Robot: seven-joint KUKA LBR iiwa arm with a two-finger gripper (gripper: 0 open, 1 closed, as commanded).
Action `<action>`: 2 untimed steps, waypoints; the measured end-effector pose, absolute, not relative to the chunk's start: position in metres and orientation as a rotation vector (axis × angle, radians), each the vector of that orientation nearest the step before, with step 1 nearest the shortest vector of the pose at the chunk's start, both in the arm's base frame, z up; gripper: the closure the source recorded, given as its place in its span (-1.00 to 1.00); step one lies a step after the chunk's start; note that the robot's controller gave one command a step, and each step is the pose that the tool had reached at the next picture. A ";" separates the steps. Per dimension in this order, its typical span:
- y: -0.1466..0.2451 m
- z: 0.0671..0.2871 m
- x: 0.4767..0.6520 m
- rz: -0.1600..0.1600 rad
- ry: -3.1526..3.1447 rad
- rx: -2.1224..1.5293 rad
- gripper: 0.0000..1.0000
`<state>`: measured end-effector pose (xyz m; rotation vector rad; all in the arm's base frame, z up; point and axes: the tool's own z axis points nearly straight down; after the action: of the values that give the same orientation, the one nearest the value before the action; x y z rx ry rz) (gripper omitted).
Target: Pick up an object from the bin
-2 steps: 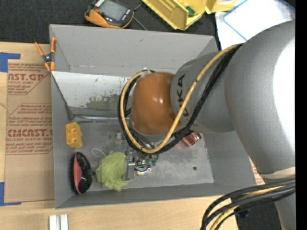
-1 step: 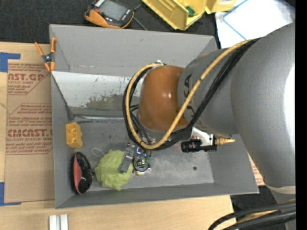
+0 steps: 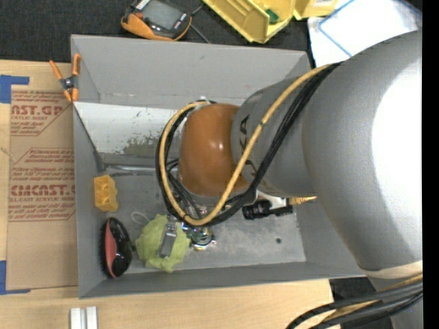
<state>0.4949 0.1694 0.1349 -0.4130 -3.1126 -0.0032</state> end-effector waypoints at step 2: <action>0.159 0.141 0.536 -0.016 -3.003 -0.975 -1.00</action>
Offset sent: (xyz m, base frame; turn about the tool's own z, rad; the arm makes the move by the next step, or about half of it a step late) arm 0.0003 -0.0118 -0.0485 0.0895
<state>0.5358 0.1595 0.1410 -0.9746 -3.0034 -0.0158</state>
